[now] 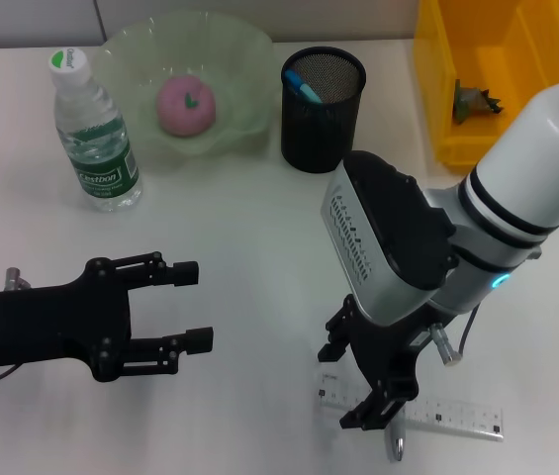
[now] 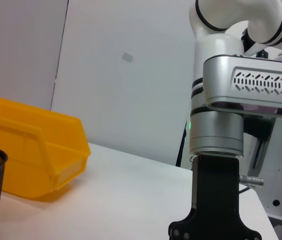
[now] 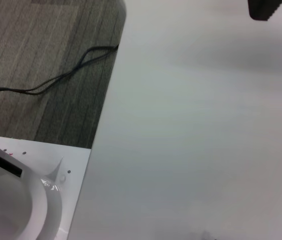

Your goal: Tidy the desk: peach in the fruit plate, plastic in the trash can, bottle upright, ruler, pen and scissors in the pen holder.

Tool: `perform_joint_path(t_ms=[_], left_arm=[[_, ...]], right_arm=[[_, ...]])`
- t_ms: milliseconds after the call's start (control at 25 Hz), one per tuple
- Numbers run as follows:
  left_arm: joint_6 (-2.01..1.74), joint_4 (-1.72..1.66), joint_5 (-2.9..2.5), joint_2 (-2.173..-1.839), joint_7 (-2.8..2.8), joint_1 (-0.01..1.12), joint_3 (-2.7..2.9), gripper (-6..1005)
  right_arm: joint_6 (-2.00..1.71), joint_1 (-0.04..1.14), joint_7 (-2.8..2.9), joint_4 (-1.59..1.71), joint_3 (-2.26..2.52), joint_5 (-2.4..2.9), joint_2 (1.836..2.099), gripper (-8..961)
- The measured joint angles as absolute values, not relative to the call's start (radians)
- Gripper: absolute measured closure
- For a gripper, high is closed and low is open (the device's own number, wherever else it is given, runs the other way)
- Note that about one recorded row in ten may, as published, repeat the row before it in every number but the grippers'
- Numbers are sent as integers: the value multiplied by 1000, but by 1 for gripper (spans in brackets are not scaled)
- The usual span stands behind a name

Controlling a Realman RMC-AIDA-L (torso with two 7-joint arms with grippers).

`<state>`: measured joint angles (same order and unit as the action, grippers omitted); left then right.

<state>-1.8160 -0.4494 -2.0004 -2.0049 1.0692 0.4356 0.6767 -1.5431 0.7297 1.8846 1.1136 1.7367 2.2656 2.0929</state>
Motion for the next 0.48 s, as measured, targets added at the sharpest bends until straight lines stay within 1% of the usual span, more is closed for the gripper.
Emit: perform_joint_path(t_ms=[480], left_arm=[[-1814,-449,-2000,-2006,1075,432,676,224]], right_arm=[[-1505,726,1887,1111,1785,2260,2092,220]])
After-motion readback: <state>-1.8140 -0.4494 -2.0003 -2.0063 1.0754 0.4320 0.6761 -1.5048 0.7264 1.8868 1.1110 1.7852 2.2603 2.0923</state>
